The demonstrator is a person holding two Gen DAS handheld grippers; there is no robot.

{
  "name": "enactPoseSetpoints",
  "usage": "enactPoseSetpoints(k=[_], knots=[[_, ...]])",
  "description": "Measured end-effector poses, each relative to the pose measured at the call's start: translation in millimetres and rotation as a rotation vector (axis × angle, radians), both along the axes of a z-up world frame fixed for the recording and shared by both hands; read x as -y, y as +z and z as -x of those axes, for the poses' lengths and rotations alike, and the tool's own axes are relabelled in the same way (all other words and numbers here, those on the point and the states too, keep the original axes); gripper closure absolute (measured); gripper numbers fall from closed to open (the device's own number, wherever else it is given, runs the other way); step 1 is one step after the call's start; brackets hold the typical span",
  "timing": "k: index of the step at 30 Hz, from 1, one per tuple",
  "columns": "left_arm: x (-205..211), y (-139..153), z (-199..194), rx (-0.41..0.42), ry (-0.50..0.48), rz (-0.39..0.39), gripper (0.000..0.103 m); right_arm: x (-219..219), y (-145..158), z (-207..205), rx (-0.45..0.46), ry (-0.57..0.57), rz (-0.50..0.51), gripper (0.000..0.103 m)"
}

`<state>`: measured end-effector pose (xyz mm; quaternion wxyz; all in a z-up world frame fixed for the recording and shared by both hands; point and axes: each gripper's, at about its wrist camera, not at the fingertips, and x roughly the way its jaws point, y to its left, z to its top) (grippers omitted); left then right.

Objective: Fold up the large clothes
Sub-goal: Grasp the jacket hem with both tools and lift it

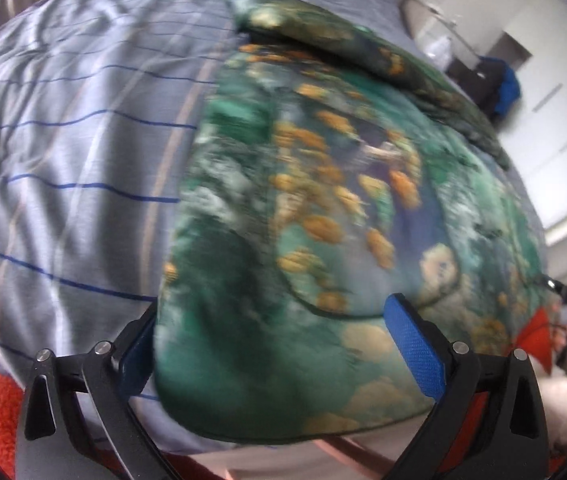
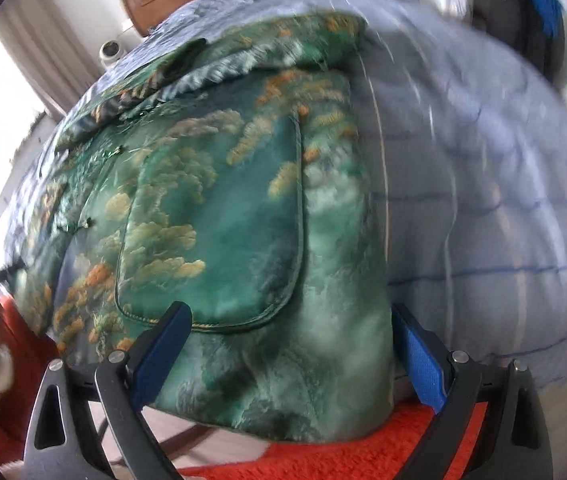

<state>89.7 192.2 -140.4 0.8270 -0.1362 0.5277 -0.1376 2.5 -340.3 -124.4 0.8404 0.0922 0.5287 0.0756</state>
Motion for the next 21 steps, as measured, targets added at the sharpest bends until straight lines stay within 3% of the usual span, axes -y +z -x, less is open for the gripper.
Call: enactPoseSetpoints(k=[4, 7, 10, 11, 12, 14, 21], knots=[[9, 2, 6, -0.017, -0.034, -0.069, 0.021, 3, -9, -4, -0.060, 0.044, -0.071, 0.012], [5, 6, 6, -0.035, -0.043, -0.075, 0.035, 1, -3, -4, -0.084, 0.088, -0.054, 0.026], [2, 10, 4, -0.059, -0.045, -0.082, 0.064, 6, 3, -7, -0.113, 0.102, -0.059, 0.052], [-1, 12, 2, -0.066, -0.044, -0.085, 0.079, 8, 4, -8, -0.121, 0.107, -0.071, 0.072], [-3, 15, 0, -0.074, -0.044, -0.084, 0.083, 12, 7, -9, -0.126, 0.107, -0.100, 0.081], [-10, 21, -1, -0.083, -0.045, -0.045, 0.087, 15, 14, -11, -0.129, 0.110, -0.130, 0.084], [-38, 52, -1, -0.070, -0.033, 0.139, 0.091, 17, 45, -17, -0.107, 0.136, -0.246, 0.088]])
